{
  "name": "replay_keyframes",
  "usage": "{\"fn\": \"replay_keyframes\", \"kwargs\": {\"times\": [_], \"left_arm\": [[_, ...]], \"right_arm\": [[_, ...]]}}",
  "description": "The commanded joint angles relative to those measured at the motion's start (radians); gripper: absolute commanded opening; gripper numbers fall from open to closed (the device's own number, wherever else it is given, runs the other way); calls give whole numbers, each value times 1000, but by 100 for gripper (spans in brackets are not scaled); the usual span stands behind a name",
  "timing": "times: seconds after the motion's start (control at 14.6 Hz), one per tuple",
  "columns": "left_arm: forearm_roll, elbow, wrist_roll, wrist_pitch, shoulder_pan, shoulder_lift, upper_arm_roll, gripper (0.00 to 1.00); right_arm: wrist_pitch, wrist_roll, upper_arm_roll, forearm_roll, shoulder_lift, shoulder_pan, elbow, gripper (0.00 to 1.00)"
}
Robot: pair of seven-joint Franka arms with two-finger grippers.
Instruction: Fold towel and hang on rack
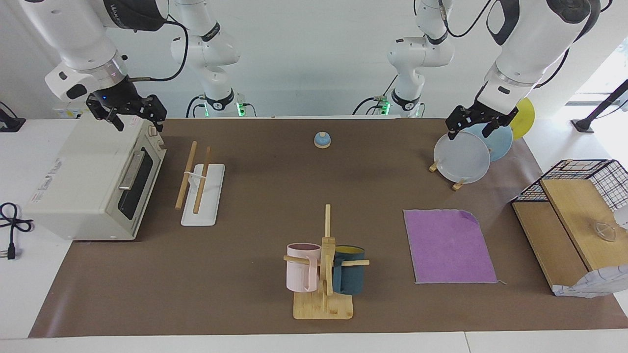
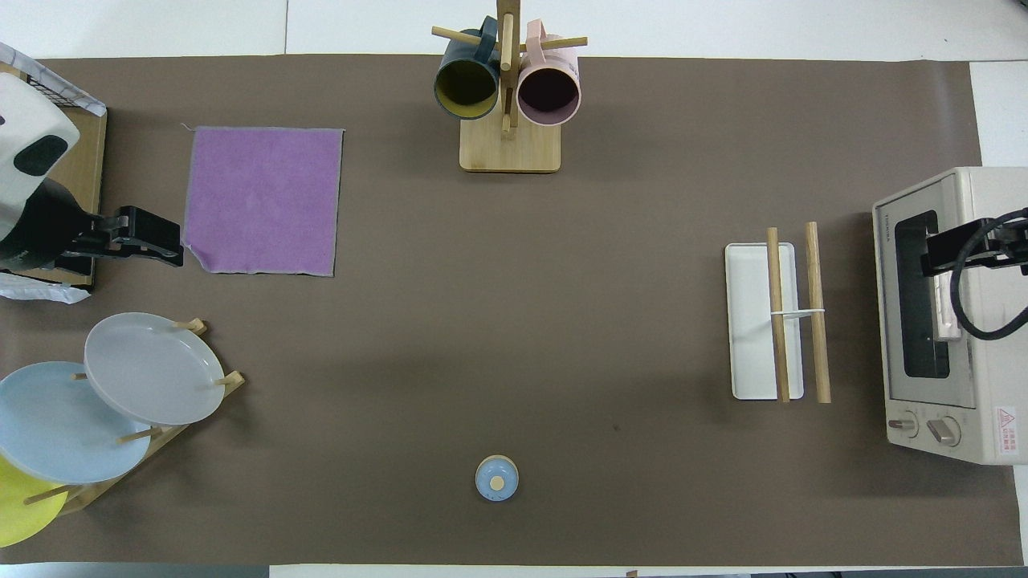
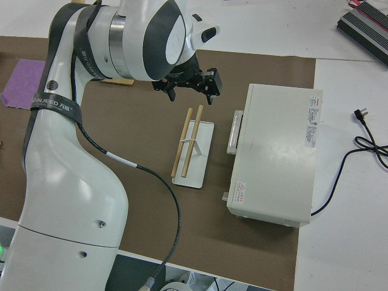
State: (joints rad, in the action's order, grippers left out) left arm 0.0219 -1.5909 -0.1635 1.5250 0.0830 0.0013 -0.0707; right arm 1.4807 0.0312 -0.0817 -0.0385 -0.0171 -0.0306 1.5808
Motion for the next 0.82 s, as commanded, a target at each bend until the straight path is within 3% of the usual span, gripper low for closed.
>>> {"fn": "replay_keyframes", "kwargs": {"times": [0.0,0.62,0.75], "left_arm": [[-8,-26,7,9,-5,-27,0,100],[-8,-29,-17,17,4,-27,2,100],[-7,-72,-14,97,-32,-35,5,100]], "right_arm": [[12,13,8,-1,-23,15,28,100],[10,13,8,-1,-23,15,28,100],[10,13,8,-1,-23,15,28,100]]}}
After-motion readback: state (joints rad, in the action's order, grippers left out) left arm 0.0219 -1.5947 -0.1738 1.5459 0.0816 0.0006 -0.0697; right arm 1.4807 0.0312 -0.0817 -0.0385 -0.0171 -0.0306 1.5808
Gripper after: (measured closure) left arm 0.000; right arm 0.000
